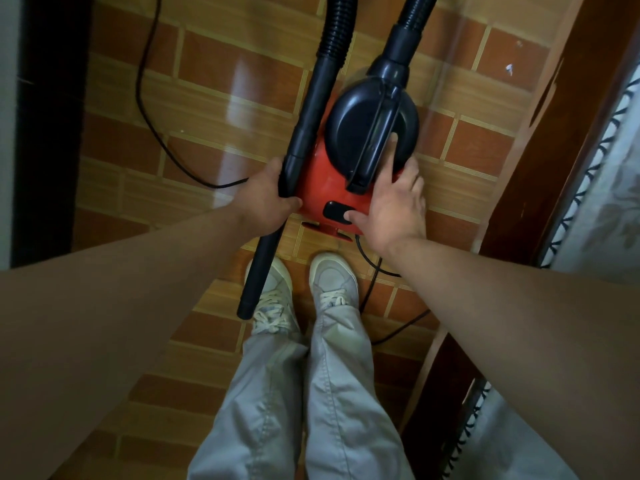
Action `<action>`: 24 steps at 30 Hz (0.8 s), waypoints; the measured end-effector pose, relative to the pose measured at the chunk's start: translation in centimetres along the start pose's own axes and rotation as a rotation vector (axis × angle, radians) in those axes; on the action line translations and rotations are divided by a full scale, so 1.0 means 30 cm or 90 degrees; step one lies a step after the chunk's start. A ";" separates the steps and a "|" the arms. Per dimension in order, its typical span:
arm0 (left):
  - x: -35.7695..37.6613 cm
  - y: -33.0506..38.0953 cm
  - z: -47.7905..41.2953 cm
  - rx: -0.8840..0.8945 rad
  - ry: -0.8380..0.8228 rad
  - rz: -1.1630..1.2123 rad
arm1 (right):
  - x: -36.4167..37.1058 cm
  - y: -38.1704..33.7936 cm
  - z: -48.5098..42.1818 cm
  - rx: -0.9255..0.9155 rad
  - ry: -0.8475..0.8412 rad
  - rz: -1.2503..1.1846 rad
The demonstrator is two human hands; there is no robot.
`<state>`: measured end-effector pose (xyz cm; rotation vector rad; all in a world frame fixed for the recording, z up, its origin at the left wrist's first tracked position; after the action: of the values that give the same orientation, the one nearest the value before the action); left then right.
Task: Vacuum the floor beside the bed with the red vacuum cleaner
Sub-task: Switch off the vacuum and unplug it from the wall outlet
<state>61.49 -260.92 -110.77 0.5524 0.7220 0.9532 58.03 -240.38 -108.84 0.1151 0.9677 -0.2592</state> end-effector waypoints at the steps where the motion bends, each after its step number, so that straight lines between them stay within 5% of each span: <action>1: 0.000 0.000 0.002 0.000 0.002 0.000 | -0.001 0.001 0.001 -0.003 0.000 -0.002; 24: -0.106 -0.044 0.076 0.018 0.044 -0.003 | -0.033 -0.005 0.017 0.013 -0.057 -0.033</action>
<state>62.70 -264.57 -109.27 0.5444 0.7989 0.9622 57.87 -240.46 -107.74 0.0963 0.8803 -0.3199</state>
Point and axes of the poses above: each hand's wrist, its own z-axis away from the middle knuckle, its own x-axis out of the palm, y = z × x, the point moved 9 cm from there along -z, towards the middle knuckle, and after that the axes turned 13 degrees about x, right-handed, at the moved point
